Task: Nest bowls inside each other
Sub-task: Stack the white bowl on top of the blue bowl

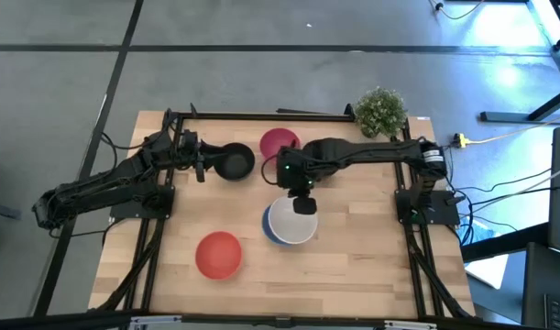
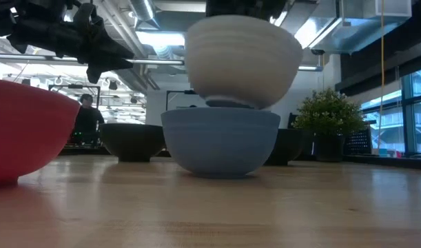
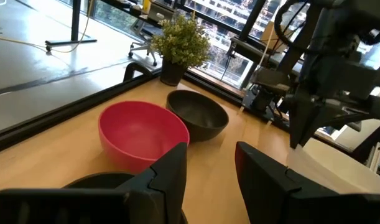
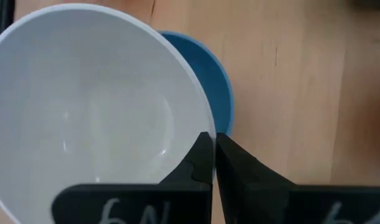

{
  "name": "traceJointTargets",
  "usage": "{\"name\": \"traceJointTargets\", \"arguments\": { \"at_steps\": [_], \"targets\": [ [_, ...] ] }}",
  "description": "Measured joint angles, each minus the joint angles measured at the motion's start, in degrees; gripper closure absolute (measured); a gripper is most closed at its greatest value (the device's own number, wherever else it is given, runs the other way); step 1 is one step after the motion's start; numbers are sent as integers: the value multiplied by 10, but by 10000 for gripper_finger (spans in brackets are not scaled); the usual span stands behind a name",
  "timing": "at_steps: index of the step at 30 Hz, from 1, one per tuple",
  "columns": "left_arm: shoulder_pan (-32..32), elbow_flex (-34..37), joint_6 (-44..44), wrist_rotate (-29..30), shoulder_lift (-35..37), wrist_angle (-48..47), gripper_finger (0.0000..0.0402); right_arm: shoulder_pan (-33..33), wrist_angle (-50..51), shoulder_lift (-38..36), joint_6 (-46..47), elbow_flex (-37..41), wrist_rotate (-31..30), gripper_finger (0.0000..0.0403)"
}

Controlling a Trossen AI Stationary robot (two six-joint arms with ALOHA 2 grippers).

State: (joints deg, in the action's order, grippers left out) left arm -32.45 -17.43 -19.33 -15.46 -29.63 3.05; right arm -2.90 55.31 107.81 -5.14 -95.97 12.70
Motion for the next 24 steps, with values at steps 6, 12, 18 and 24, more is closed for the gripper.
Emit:
{"name": "traceJointTargets", "arguments": {
  "at_steps": [6, 12, 18, 24],
  "targets": [
    [0, 0, 0, 0, 0, 0, 271, 0, -1, 17, -12, -3, 0, 397],
    [0, 0, 0, 0, 0, 0, 271, 0, -23, 17, -8, -3, 0, 397],
    [0, 0, 0, 0, 0, 0, 271, -3, -29, 17, -9, -20, 0, 397],
    [0, 0, 0, 0, 0, 0, 271, -11, -16, 17, -10, -71, 0, 397]
  ]
}}
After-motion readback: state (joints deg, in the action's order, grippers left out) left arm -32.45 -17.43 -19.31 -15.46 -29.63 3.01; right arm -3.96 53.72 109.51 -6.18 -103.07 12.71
